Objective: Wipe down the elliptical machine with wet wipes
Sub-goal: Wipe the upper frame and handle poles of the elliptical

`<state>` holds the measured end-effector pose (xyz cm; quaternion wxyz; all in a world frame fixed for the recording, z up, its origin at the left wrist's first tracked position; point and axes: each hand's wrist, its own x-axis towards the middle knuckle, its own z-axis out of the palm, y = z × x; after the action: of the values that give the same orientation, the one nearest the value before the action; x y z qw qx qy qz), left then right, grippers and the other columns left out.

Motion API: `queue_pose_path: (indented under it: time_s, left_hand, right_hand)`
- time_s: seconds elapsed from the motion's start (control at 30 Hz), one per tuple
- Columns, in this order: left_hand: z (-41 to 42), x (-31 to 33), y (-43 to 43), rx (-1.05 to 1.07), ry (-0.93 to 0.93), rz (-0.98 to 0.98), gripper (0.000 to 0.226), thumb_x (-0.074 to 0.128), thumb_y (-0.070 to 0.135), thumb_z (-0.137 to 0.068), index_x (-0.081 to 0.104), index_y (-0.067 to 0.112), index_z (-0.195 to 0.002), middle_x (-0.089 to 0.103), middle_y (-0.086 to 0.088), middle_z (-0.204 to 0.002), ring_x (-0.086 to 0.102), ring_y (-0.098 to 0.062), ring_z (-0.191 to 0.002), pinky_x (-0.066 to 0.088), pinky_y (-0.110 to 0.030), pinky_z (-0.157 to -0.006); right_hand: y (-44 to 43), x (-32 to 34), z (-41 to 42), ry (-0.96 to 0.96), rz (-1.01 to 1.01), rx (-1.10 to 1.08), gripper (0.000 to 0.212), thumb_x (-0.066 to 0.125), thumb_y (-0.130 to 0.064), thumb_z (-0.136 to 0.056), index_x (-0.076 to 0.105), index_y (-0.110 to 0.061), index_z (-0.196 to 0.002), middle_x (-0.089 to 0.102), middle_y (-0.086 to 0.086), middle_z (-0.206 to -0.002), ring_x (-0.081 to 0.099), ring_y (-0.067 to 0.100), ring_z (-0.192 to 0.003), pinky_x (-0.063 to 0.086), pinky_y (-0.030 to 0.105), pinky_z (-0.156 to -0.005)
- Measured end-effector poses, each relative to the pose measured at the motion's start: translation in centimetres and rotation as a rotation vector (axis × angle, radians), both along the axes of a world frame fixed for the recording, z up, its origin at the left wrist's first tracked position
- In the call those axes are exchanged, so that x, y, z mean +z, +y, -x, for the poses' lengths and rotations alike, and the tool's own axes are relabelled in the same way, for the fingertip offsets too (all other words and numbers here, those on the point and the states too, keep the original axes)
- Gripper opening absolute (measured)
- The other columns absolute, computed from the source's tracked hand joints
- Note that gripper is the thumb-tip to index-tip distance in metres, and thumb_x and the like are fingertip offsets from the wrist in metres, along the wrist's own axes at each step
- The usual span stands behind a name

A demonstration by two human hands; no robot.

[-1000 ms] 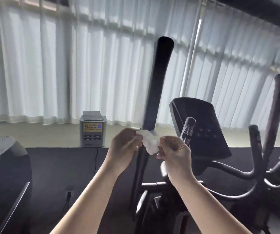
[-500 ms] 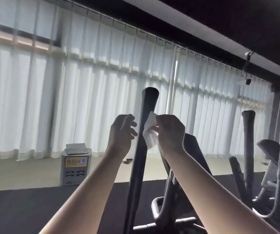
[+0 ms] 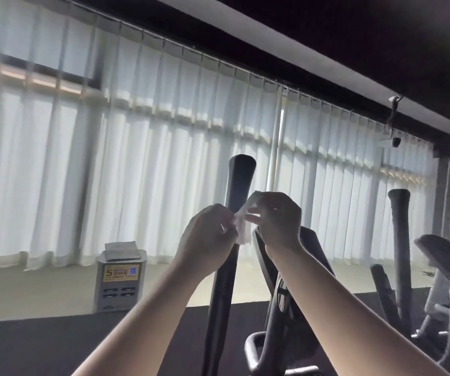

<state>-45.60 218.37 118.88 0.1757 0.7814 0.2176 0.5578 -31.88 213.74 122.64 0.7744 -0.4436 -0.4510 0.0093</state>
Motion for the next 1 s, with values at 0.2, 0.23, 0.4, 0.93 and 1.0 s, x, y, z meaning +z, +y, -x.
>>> queue_pose_path:
  time_s: [0.2, 0.23, 0.4, 0.93, 1.0]
  left_hand:
    - [-0.3, 2.3, 3.1, 0.025, -0.208, -0.015, 0.017, 0.062, 0.018, -0.093, 0.065, 0.031, -0.082, 0.065, 0.017, -0.088, 0.061, 0.001, -0.086, 0.039, -0.007, -0.067]
    - [-0.6, 3.0, 3.4, 0.001, -0.272, -0.023, 0.012, 0.065, 0.018, -0.093, 0.068, 0.028, -0.088, 0.066, 0.018, -0.089, 0.061, 0.004, -0.085, 0.04, -0.006, -0.067]
    - [-1.5, 6.3, 3.1, -0.079, -0.411, -0.067, 0.026, 0.072, 0.018, -0.09, 0.061, 0.039, -0.079, 0.068, 0.018, -0.089, 0.062, 0.002, -0.079, 0.045, -0.012, -0.066]
    - [-2.0, 5.0, 5.3, -0.106, -0.399, 0.015, 0.013, 0.071, 0.026, -0.09, 0.075, 0.031, -0.079, 0.068, 0.015, -0.093, 0.063, -0.002, -0.081, 0.042, -0.01, -0.07]
    - [-1.7, 4.5, 5.6, -0.116, -0.413, 0.051, 0.01, 0.071, 0.025, -0.091, 0.074, 0.028, -0.081, 0.069, 0.014, -0.094, 0.063, -0.002, -0.082, 0.043, -0.01, -0.07]
  right_hand:
    - [1.1, 1.3, -1.4, 0.087, 0.016, -0.016, 0.007, 0.069, -0.006, -0.089, 0.07, 0.0, -0.092, 0.074, 0.018, -0.094, 0.076, 0.021, -0.079, 0.06, 0.025, -0.066]
    - [1.2, 1.6, -1.3, 0.108, 0.001, -0.014, 0.005, 0.071, -0.008, -0.084, 0.069, -0.004, -0.087, 0.073, 0.016, -0.092, 0.075, 0.021, -0.082, 0.06, 0.028, -0.07]
    - [2.0, 2.9, 0.0, 0.039, -0.124, -0.119, 0.006, 0.066, -0.006, -0.074, 0.067, 0.0, -0.074, 0.064, 0.024, -0.08, 0.057, 0.018, -0.067, 0.046, 0.03, -0.062]
    - [4.3, 2.8, 2.2, -0.314, -0.013, -0.079, 0.01, 0.056, -0.022, -0.096, 0.053, -0.013, -0.098, 0.062, -0.004, -0.076, 0.058, 0.019, -0.071, 0.049, 0.041, -0.076]
    - [4.3, 3.0, 2.2, -0.331, 0.043, -0.087, 0.012, 0.056, -0.022, -0.095, 0.051, -0.012, -0.092, 0.056, -0.004, -0.071, 0.051, 0.01, -0.063, 0.045, 0.029, -0.068]
